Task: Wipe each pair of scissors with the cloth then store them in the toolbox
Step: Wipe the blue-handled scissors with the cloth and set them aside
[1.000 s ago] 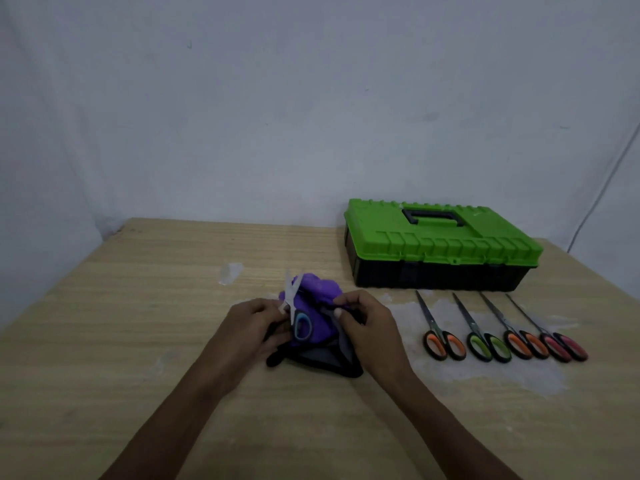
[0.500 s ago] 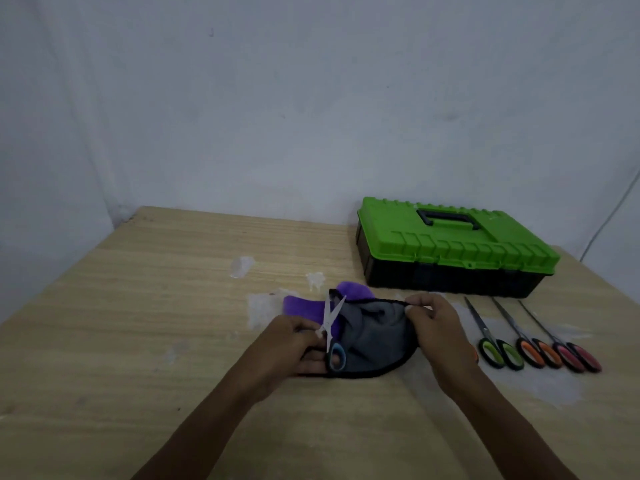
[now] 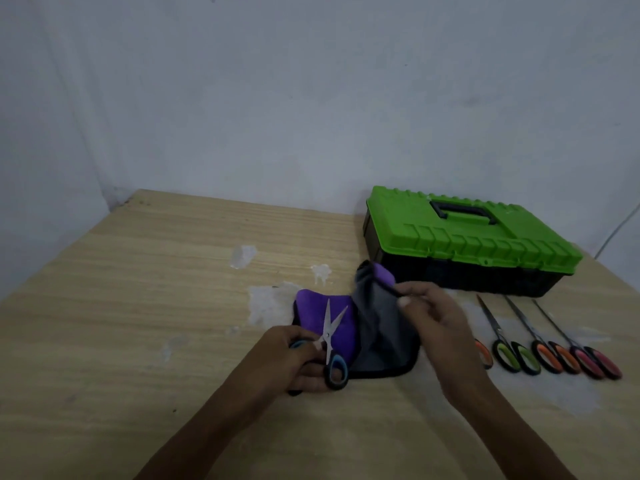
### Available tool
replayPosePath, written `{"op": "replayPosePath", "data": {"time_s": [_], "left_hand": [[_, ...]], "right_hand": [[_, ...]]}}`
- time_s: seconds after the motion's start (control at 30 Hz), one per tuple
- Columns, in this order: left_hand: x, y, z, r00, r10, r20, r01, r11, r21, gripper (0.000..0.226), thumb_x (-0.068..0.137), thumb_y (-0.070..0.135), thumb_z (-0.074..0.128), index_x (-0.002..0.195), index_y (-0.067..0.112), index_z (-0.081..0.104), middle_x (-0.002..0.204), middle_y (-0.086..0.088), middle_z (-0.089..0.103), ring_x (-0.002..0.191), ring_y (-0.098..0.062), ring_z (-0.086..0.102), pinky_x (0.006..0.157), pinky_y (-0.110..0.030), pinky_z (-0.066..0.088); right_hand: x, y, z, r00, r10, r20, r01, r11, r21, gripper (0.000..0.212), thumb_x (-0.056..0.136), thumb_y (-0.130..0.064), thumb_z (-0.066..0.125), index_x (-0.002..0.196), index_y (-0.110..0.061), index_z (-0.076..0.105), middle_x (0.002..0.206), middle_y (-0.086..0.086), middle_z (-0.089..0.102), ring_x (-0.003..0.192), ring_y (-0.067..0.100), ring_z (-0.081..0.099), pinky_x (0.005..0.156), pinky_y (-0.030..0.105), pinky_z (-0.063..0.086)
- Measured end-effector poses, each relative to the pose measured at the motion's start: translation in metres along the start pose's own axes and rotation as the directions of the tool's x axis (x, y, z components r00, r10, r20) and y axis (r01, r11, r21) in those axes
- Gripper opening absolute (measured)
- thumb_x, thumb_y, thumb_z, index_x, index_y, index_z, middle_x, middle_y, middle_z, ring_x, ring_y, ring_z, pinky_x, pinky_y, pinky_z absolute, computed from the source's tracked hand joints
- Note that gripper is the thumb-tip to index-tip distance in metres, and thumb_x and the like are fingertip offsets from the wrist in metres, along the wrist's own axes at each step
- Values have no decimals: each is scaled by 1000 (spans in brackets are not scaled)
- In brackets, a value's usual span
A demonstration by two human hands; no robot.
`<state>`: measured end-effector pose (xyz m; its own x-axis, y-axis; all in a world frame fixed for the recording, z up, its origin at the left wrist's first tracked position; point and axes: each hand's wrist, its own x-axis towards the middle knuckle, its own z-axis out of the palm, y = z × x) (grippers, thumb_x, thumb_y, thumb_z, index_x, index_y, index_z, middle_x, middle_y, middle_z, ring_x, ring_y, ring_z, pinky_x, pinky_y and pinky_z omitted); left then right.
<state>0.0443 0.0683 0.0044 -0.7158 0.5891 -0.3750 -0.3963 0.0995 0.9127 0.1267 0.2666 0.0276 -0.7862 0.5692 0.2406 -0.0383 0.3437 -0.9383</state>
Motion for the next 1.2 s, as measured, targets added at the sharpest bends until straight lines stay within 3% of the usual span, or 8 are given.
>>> {"op": "replayPosePath", "data": {"time_s": [0.1,0.23,0.33,0.47,0.63,0.87,1.03,1.2], "left_hand": [[3,-2,0,1000,-1,12,1,1000,5,17,99,4,52,110,-6,62,97,-26,73,83,-35,76,67,-37,62],[5,-6,-7,999,3,49,-5,999,34,16,98,4,53,105,-5,64,89,-23,76,84,-35,76,75,-43,63],[5,-6,-6,999,3,47,-4,1000,23,15,98,6,55,96,-1,68,76,-13,75,70,-25,75,61,-33,61],[7,-3,-3,1000,-23,12,24,999,-42,16,97,6,56,89,-1,69,71,-11,71,63,-22,71,56,-32,60],[10,-3,-7,998,-68,13,69,997,-46,14,97,7,57,99,-4,66,78,-16,73,66,-27,73,61,-38,61],[7,0,-5,996,-88,-20,87,994,-67,11,95,5,59,98,-3,67,77,-15,70,66,-27,68,56,-35,61],[9,-3,-6,997,-74,-24,73,997,-35,13,97,4,55,99,-2,66,84,-19,73,65,-26,73,57,-35,60],[7,-1,-4,998,-62,-6,62,998,-23,12,96,6,58,99,-4,65,79,-14,71,67,-25,72,58,-35,62]], "right_hand": [[-10,-4,25,921,-118,372,205,957,-204,20,93,-16,59,104,-29,69,88,-13,71,84,-2,63,72,15,47],[-15,9,44,764,-97,638,491,728,-478,34,97,-38,47,131,-38,54,133,-24,54,125,-12,41,102,15,38],[3,17,46,776,-61,628,511,644,-569,41,100,-36,41,142,-36,40,146,-22,38,136,-8,28,109,20,29],[26,21,54,813,-102,574,534,526,-662,39,100,-31,41,138,-25,48,143,-6,49,134,5,40,109,25,33],[-2,1,44,707,-32,707,611,532,-587,42,103,-33,35,145,-30,37,151,-12,36,140,1,27,110,17,18],[46,13,63,792,44,608,551,378,-744,38,101,-36,33,137,-34,47,139,-5,53,128,15,48,100,36,43],[8,-3,54,660,86,747,641,453,-619,39,102,-32,35,141,-31,40,150,-7,38,136,12,38,106,35,39],[39,8,59,779,61,624,548,416,-725,38,101,-32,36,138,-36,44,142,-5,50,129,15,48,99,34,43]]}}
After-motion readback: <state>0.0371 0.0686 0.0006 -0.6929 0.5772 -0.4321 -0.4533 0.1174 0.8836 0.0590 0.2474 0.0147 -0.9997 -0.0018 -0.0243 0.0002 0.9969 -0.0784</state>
